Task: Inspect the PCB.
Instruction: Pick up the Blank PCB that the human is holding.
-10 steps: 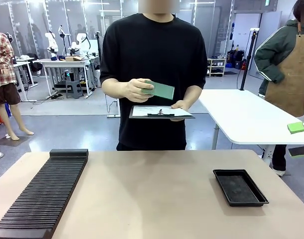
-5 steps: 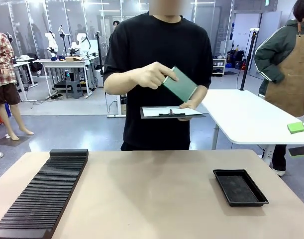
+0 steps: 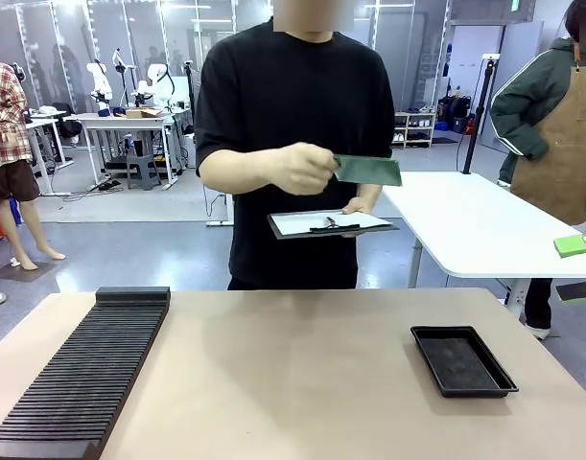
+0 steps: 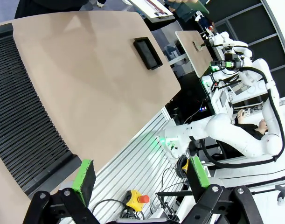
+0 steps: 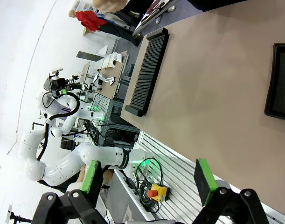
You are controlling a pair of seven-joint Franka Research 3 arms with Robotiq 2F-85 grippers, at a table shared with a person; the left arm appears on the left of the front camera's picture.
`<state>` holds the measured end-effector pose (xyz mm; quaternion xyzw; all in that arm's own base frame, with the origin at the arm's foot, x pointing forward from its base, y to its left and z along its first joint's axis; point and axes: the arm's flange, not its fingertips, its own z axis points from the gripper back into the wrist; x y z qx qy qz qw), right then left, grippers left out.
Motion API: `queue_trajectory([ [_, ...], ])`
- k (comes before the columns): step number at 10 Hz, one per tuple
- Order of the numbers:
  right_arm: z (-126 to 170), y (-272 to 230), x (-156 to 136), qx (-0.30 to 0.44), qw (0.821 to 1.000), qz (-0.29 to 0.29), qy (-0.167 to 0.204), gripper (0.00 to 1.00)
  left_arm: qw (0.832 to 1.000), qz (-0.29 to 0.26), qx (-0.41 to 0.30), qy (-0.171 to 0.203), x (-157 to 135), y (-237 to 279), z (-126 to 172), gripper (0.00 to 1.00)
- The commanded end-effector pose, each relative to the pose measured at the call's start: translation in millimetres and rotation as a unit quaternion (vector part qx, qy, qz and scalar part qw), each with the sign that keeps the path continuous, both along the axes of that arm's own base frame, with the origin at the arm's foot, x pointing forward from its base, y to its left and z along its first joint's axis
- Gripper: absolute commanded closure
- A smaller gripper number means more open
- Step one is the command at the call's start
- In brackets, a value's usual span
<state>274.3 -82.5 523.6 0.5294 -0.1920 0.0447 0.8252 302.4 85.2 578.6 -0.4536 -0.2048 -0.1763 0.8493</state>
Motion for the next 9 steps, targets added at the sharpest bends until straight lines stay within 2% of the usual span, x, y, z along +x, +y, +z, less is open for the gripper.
queue_trajectory([
  [1, -0.1, -1.0, 1.0, 0.005, 1.0, 0.004, -0.011, 0.0, 1.0, -0.002, 0.002, 0.004, -1.2, -1.1, 3.4, 0.0],
  [5, -0.1, -1.0, 1.0, 0.005, 1.0, 0.004, -0.011, 0.0, 1.0, -0.002, 0.002, 0.004, -1.2, -1.1, 3.4, 0.0],
  [6, 0.0, 0.0, 0.0, 0.0, 1.0, 0.0, 0.0, 0.0, 1.0, -0.002, 0.002, 0.004, -1.2, -1.1, 3.4, 0.0],
  [7, 8.4, 8.8, 4.5, 0.012, 0.999, 0.012, 0.04, 0.0, 1.0, -0.002, 0.002, 0.004, -1.2, -1.1, 3.4, 0.0],
  [9, 11.4, 45.4, 33.0, 0.011, 0.99, -0.009, 0.141, 0.0, 1.0, -0.002, 0.002, 0.004, -1.2, -1.1, 3.4, 0.0],
])
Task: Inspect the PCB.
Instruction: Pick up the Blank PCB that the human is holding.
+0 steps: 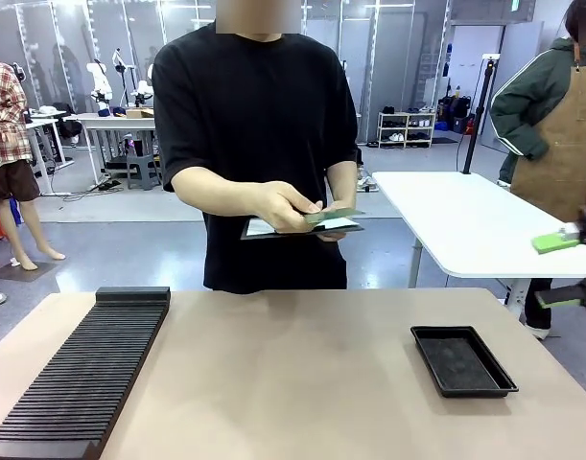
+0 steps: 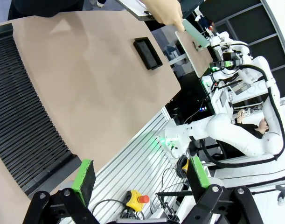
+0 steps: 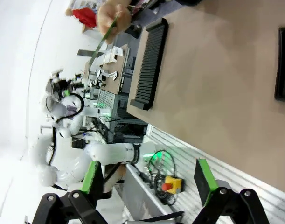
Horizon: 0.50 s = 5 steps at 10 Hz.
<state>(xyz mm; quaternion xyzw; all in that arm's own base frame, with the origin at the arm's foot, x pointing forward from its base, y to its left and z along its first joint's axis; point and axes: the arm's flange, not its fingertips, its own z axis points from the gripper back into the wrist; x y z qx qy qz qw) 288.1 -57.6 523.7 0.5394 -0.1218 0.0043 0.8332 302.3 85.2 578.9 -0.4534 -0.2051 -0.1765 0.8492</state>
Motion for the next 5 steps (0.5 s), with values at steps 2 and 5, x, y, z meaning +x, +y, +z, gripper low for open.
queue_trajectory([
  [2, 14.4, 59.4, 49.3, 0.035, 0.993, -0.014, 0.113, 0.0, 1.0, -0.002, 0.002, 0.004, -1.1, -1.0, 3.2, 0.0],
  [5, 15.4, 116.9, 78.4, 0.057, 0.984, -0.004, 0.167, 0.0, 1.0, -0.002, 0.002, 0.004, -1.1, -1.0, 3.2, 0.0],
])
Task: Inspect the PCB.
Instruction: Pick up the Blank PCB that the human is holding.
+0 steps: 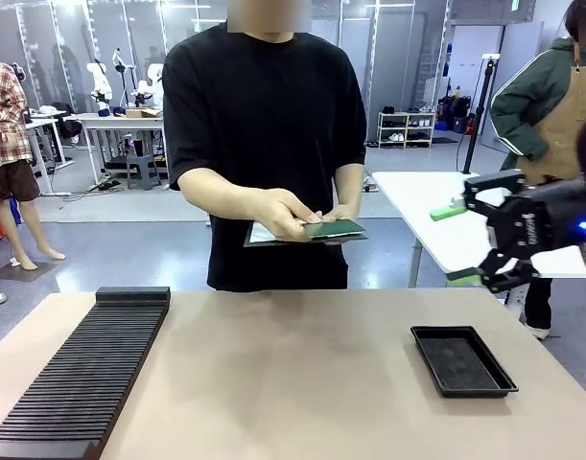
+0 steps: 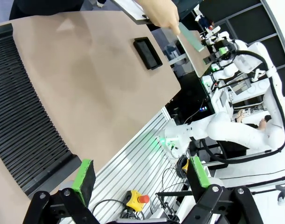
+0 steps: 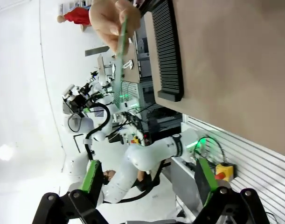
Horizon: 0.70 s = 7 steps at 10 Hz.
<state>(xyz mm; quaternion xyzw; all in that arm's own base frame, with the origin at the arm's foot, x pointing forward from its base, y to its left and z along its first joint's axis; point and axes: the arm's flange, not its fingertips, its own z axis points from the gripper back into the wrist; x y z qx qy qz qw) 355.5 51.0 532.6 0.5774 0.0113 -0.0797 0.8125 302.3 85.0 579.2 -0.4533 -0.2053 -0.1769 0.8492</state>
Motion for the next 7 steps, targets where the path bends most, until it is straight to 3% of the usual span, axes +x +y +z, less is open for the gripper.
queue_trajectory([
  [1, 2.4, 28.1, 22.1, 0.004, 1.0, -0.013, 0.022, 0.0, 1.0, -0.002, 0.002, 0.004, -1.1, -0.9, 2.8, 0.0],
  [7, -22.0, 86.3, 61.7, 0.055, 0.997, -0.012, 0.054, 0.0, 1.0, -0.002, 0.002, 0.004, -1.1, -0.9, 2.8, 0.0],
])
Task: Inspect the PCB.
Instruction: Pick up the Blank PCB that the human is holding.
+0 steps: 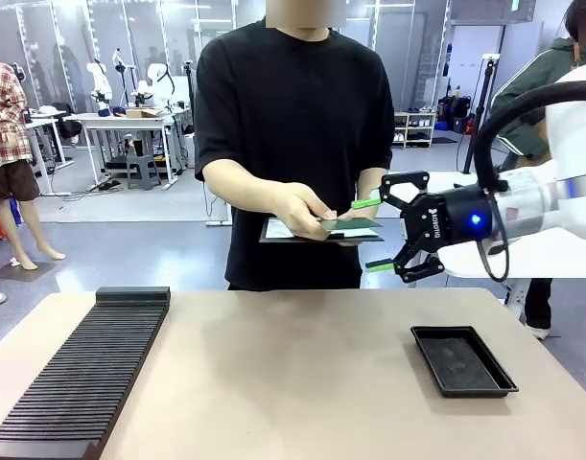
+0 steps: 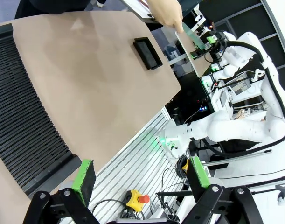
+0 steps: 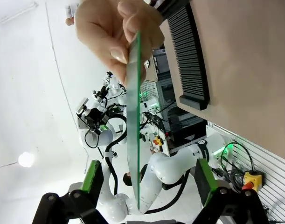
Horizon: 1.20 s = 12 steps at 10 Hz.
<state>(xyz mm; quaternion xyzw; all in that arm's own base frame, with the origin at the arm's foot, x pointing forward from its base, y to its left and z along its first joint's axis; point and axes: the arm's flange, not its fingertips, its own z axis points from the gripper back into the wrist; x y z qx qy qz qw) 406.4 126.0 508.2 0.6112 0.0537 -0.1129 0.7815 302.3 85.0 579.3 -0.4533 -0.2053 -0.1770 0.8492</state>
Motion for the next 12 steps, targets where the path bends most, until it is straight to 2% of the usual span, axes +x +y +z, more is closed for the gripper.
queue_trajectory([
  [1, -0.3, 15.3, 15.5, 0.023, 1.0, -0.009, 0.008, 0.0, 1.0, -0.002, 0.002, 0.004, -1.1, -0.9, 2.8, 0.0],
  [3, -2.2, 22.1, 17.7, 0.044, 0.999, -0.013, 0.004, 0.0, 1.0, -0.002, 0.002, 0.004, -1.1, -0.9, 2.8, 0.0],
  [4, -6.1, 22.8, 15.8, 0.054, 0.998, -0.015, 0.003, 0.1, 1.0, -0.002, 0.002, 0.004, -1.1, -0.9, 2.8, 0.0],
  [7, -11.9, 24.0, 7.2, 0.066, 0.998, -0.016, -0.001, 0.99, 1.0, -0.002, 0.002, 0.004, -1.1, -0.9, 2.8, 0.0],
  [12, -16.2, 27.1, 2.2, 0.069, 0.997, -0.019, -0.004, 1.0, 1.0, -0.002, 0.002, 0.004, -1.1, -0.9, 2.8, 0.0],
])
